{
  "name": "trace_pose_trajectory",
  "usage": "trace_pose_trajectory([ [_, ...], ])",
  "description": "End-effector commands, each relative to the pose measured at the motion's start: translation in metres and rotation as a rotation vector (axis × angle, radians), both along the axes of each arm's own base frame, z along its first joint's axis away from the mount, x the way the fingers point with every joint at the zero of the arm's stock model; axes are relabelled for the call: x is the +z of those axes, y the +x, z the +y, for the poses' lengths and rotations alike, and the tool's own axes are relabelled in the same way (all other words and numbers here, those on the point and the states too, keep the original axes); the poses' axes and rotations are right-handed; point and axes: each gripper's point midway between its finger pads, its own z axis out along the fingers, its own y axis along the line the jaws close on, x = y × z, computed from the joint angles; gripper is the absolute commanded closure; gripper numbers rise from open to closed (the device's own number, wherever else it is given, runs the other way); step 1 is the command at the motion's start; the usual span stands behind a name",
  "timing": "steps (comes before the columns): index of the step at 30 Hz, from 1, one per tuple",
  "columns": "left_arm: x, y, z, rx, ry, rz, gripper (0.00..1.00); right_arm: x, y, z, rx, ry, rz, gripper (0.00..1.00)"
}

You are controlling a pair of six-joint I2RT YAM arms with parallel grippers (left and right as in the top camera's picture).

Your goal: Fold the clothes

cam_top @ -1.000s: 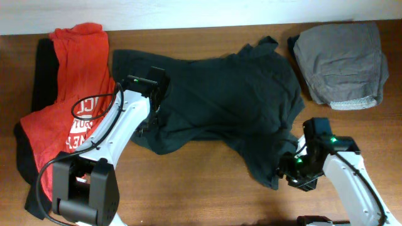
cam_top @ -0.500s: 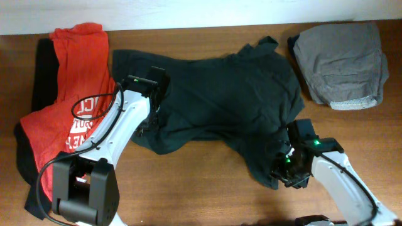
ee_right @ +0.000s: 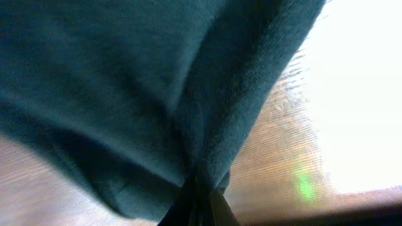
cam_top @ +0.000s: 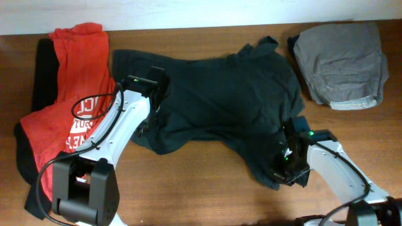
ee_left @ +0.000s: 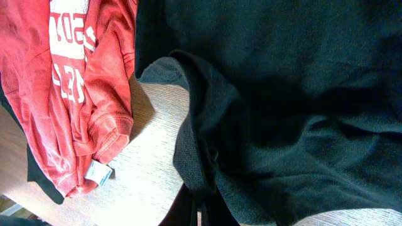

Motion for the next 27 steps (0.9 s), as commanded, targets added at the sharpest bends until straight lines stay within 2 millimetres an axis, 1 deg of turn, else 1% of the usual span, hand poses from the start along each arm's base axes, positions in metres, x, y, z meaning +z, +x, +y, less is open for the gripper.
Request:
trace_pose_trajectory([
  [1,0.022,0.004,0.009,0.003,-0.002,-0.055,0.99,0.045,0.036,-0.007,0.005,-0.052,-0.142,0.96],
  [5,0.046,0.003,0.024,0.048,-0.021,-0.128,0.99,0.087,0.052,-0.019,0.037,-0.121,-0.22,0.96],
  [7,0.06,0.002,0.032,0.073,-0.033,-0.176,0.99,0.102,0.055,-0.023,0.052,-0.149,-0.235,0.96],
  [8,0.066,0.002,0.036,0.084,-0.037,-0.197,0.99,0.107,0.055,-0.025,0.052,-0.159,-0.238,0.96],
  [9,0.075,0.0,0.043,0.104,-0.043,-0.231,0.99,0.113,0.057,-0.028,0.054,-0.174,-0.244,0.96],
  [11,0.084,-0.002,0.051,0.128,-0.043,-0.262,0.99,0.119,0.059,-0.029,0.05,-0.176,-0.253,0.96],
  [14,0.096,-0.006,0.067,0.169,-0.03,-0.3,0.99,0.128,0.06,-0.038,0.017,-0.18,-0.259,0.96],
  [17,0.104,-0.01,0.081,0.21,-0.023,-0.328,0.99,0.141,0.06,-0.054,-0.008,-0.189,-0.281,0.96],
  [20,0.111,-0.014,0.09,0.237,-0.023,-0.352,0.99,0.159,0.055,-0.073,-0.05,-0.199,-0.325,0.96],
  [23,0.116,-0.016,0.092,0.242,-0.025,-0.371,0.99,0.172,0.052,-0.084,-0.064,-0.207,-0.373,0.96],
  [27,0.12,-0.016,0.092,0.242,-0.028,-0.388,0.99,0.181,0.052,-0.089,-0.075,-0.202,-0.415,0.96],
])
